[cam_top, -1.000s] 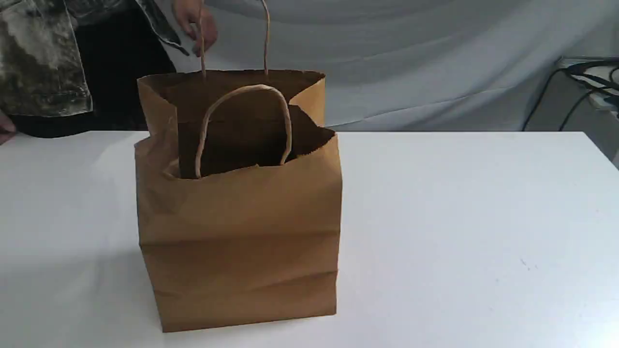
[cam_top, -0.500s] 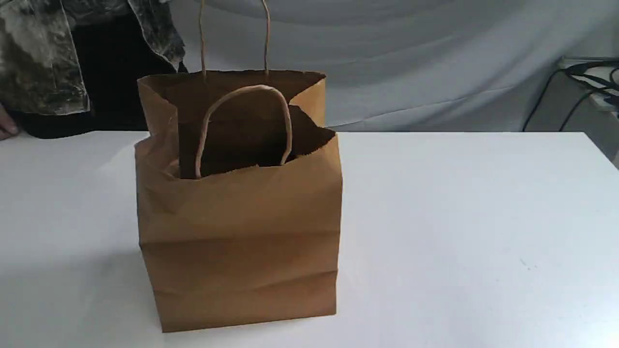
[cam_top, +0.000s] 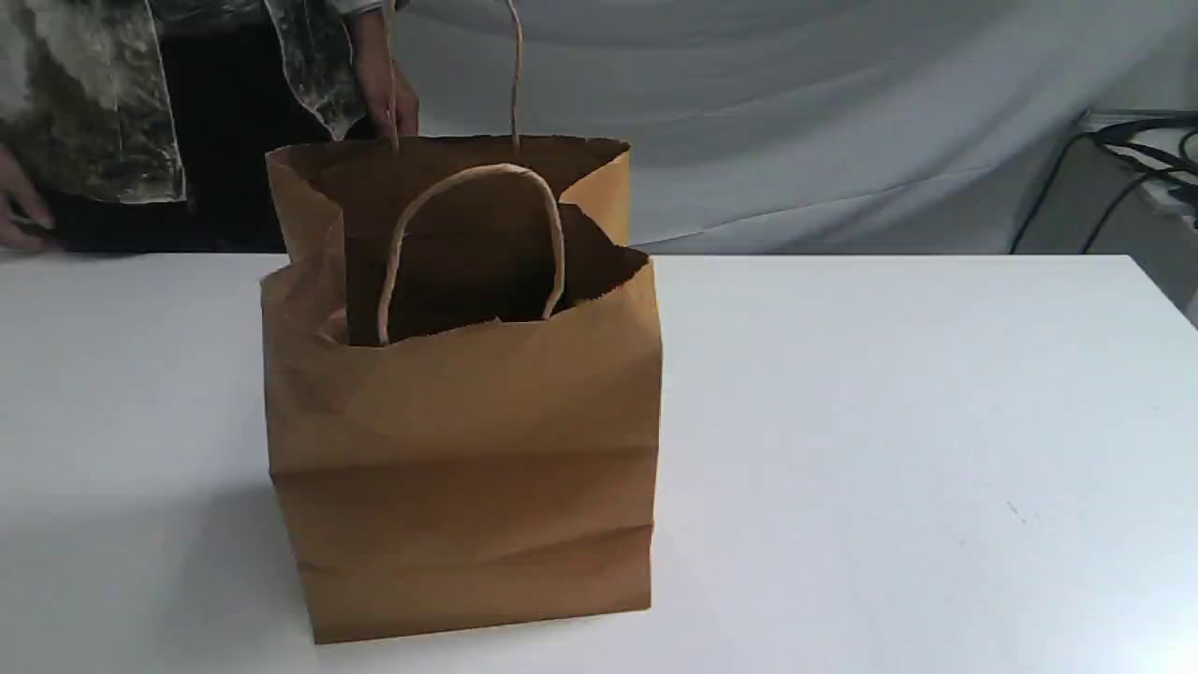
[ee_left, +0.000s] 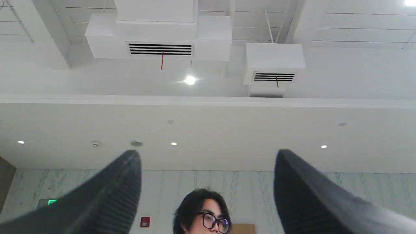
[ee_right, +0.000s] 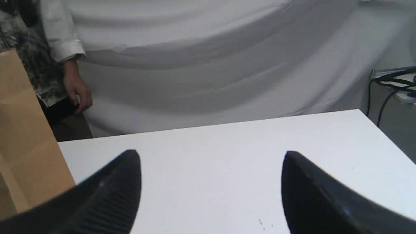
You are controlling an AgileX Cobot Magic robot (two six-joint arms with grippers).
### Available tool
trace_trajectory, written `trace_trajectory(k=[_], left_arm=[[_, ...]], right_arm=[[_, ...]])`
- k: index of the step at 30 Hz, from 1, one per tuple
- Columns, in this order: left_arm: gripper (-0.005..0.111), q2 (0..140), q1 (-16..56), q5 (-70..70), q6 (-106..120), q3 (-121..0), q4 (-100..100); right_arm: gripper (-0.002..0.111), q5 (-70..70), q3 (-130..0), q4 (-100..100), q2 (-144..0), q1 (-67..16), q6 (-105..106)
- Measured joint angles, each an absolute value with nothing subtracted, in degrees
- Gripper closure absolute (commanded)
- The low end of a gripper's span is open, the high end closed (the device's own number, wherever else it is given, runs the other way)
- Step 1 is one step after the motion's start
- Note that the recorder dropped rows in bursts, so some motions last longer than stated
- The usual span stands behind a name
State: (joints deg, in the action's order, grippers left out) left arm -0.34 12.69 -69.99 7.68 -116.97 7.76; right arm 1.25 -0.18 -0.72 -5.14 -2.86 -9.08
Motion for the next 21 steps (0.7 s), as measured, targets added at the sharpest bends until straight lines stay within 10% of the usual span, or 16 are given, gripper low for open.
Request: trace_trajectory(k=[21], left_arm=[[0.045, -0.1, 13.0, -69.8, 8.8, -115.8, 12.6]], right_arm=[[0.047, 1.6, -0.2, -0.7, -4.9, -2.9, -9.1]])
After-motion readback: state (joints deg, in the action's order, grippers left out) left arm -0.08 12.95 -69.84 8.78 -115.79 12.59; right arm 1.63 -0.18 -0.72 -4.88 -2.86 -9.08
